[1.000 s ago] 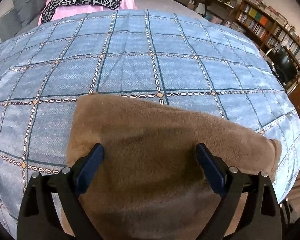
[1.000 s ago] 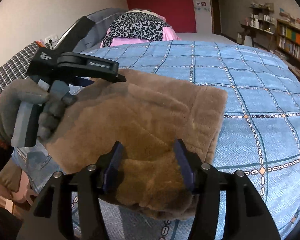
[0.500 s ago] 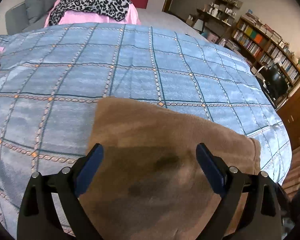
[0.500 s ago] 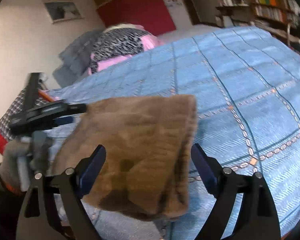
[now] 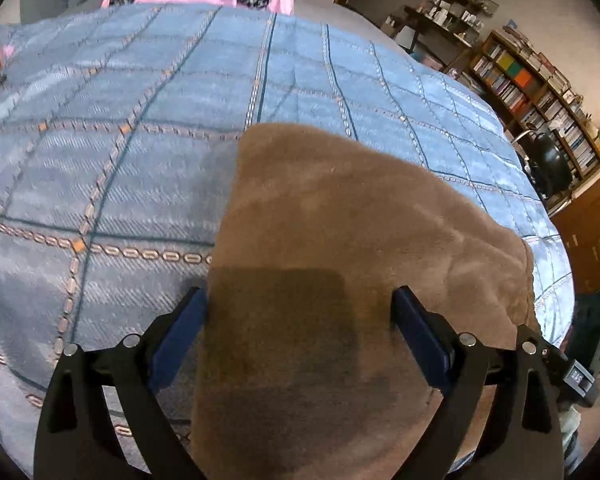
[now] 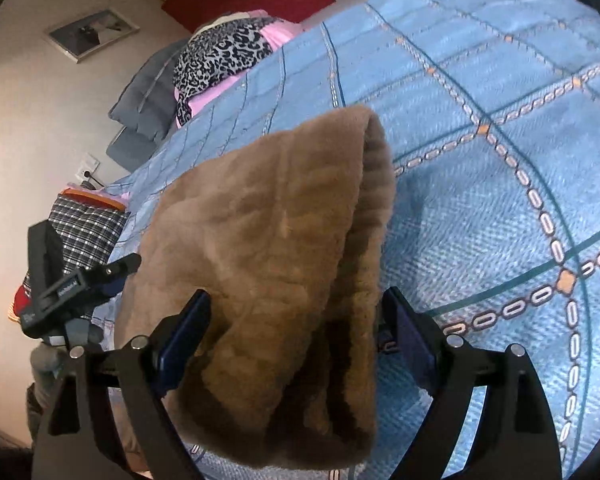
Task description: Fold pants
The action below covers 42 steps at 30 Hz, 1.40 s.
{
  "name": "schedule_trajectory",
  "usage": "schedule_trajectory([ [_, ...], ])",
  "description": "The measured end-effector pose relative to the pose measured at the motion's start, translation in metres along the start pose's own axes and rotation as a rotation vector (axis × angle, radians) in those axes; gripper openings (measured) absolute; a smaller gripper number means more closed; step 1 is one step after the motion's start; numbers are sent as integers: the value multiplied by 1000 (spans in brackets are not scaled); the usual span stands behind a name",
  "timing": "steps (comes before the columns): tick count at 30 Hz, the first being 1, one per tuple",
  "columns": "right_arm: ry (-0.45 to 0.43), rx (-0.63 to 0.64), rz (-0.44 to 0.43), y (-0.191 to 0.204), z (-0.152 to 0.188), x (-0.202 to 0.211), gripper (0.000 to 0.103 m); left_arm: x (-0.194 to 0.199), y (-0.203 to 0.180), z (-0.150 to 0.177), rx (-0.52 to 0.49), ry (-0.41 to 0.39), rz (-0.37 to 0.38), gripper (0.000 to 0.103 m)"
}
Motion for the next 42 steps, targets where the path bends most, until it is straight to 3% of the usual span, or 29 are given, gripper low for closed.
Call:
schedule_trajectory([
  [11, 43, -25, -58, -3, 3, -19, 88, -26, 21, 1, 79, 93, 134, 100],
  [17, 61, -26, -91, -2, 2, -28, 90, -44, 28, 4, 139, 166, 226, 100],
  [21, 72, -16, -104, 2, -2, -34, 88, -48, 25, 4, 127, 172, 271, 97],
  [27, 70, -19, -130, 3, -1, -35, 71, -48, 20, 6, 115, 172, 329, 79],
  [32, 54, 8, -126, 7, -1, -27, 58, -33, 8, 10, 39, 133, 293, 55],
  [38, 21, 52, -111, 15, -8, -12, 50, -13, -9, 5, -22, 64, 236, 42],
  [42, -10, 74, -114, 21, -18, 0, 49, 1, -22, -3, -39, 30, 224, 39],
])
Point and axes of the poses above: each gripper's, at about its wrist camera, not at the fingertips, and x roughly against the way its jaws point, y to its left, z to its underside, the point moved 5 cm from there along -x, roughly the way its jaws point, and after that the axes turned 11 degrees about x, right-handed, at the moved point
